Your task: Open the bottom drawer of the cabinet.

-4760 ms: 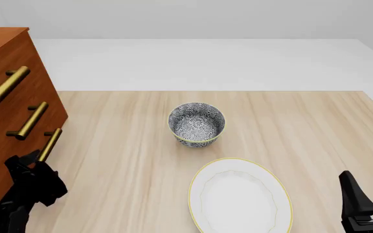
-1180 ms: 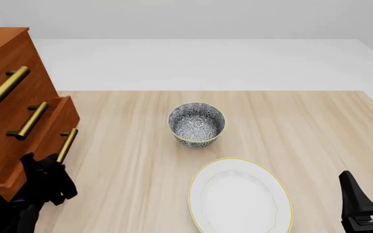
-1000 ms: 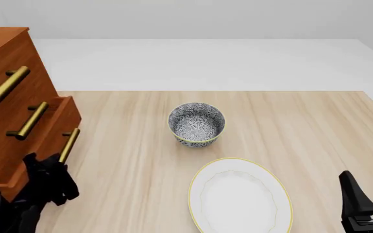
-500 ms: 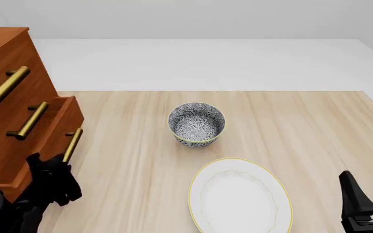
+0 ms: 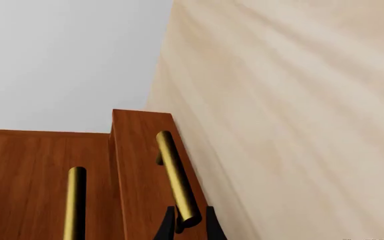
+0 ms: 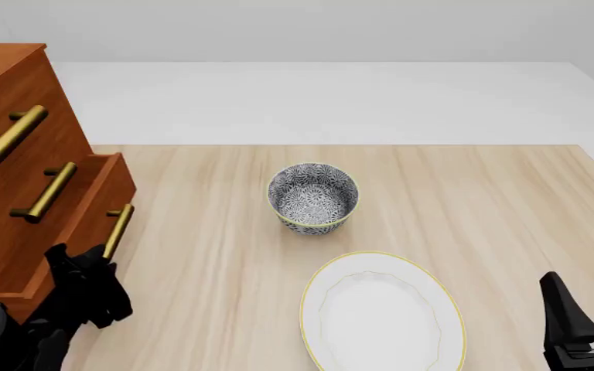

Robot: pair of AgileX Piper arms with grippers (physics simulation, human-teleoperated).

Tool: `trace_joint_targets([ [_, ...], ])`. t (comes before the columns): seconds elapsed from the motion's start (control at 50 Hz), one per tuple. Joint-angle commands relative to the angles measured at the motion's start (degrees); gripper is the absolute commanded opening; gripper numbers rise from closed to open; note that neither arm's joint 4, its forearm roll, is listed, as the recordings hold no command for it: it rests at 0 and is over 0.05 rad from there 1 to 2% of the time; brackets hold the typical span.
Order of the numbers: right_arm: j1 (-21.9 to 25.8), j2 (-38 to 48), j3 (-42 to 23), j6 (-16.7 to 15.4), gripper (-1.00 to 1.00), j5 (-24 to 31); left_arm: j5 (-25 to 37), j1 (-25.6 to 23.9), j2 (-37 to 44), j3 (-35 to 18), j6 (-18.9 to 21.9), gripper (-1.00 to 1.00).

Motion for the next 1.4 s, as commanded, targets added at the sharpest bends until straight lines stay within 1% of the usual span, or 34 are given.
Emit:
trace_joint_targets([
  [0.02, 0.0, 0.0, 0.0, 0.0, 1.0, 0.0, 0.3, -4.03, 2.58, -0.86, 0.37, -1.0],
  [0.7, 0.0, 0.0, 0.0, 0.0, 1.0, 0.0, 0.6, -4.95, 2.09, -0.79, -0.77, -1.0],
  [0.72, 0.0, 0.0, 0.0, 0.0, 1.0, 0.0, 1.04, -5.06, 1.8, -0.9, -1.25, -1.0],
  [0.74, 0.0, 0.0, 0.0, 0.0, 1.0, 0.0, 3.25, -5.57, 0.22, -1.26, -2.79, -1.0],
  [0.76, 0.0, 0.0, 0.0, 0.0, 1.0, 0.0, 3.37, -5.57, 0.12, -1.28, -2.79, -1.0],
  [0.78, 0.0, 0.0, 0.0, 0.0, 1.0, 0.0, 2.2, -5.38, 0.79, -1.11, -1.83, -1.0],
  [0.8, 0.0, 0.0, 0.0, 0.0, 1.0, 0.0, 3.41, -5.73, -0.23, -1.2, -2.68, -1.0],
  [0.82, 0.0, 0.0, 0.0, 0.0, 1.0, 0.0, 3.01, -5.79, -0.08, -1.01, -2.41, 1.0],
  [0.9, 0.0, 0.0, 0.0, 0.0, 1.0, 0.0, 3.56, -7.16, -1.05, -0.53, -3.33, 1.0],
  [0.92, 0.0, 0.0, 0.0, 0.0, 1.0, 0.0, 4.42, -6.91, -2.17, -0.79, -4.35, 1.0],
  [0.94, 0.0, 0.0, 0.0, 0.0, 1.0, 0.0, 3.59, -7.07, -1.75, -0.18, -3.61, 1.0],
  [0.98, 0.0, 0.0, 0.0, 0.0, 1.0, 0.0, 3.51, -7.07, -1.69, -0.16, -3.61, 1.0],
  [1.06, 0.0, 0.0, 0.0, 0.0, 1.0, 0.0, 5.5, -7.34, -6.21, 1.79, -3.76, 1.0],
  [1.1, 0.0, 0.0, 0.0, 0.0, 1.0, 0.0, 5.99, -7.37, -7.03, 2.17, -3.65, 1.0],
  [1.18, 0.0, 0.0, 0.0, 0.0, 1.0, 0.0, 7.25, -7.51, -11.41, 4.21, -3.25, 1.0],
  [1.22, 0.0, 0.0, 0.0, 0.0, 1.0, 0.0, 9.78, -8.02, -15.68, 4.97, -3.73, 1.0],
  [1.24, 0.0, 0.0, 0.0, 0.0, 1.0, 0.0, 10.42, -7.97, -17.16, 5.43, -3.36, 1.0],
  [1.26, 0.0, 0.0, 0.0, 0.0, 1.0, 0.0, 10.51, -7.97, -17.24, 5.43, -3.36, 1.0],
  [1.34, 0.0, 0.0, 0.0, 0.0, 1.0, 0.0, 13.4, -7.79, -23.05, 7.16, -2.52, 1.0],
  [1.36, 0.0, 0.0, 0.0, 0.0, 1.0, 0.0, 13.48, -7.79, -23.13, 7.16, -2.52, 1.0],
  [1.38, 0.0, 0.0, 0.0, 0.0, 1.0, 0.0, 12.56, -7.15, -23.67, 7.78, -1.6, 1.0],
  [1.4, 0.0, 0.0, 0.0, 0.0, 1.0, 0.0, 14.99, -6.62, -26.9, 8.01, -1.63, 1.0],
])
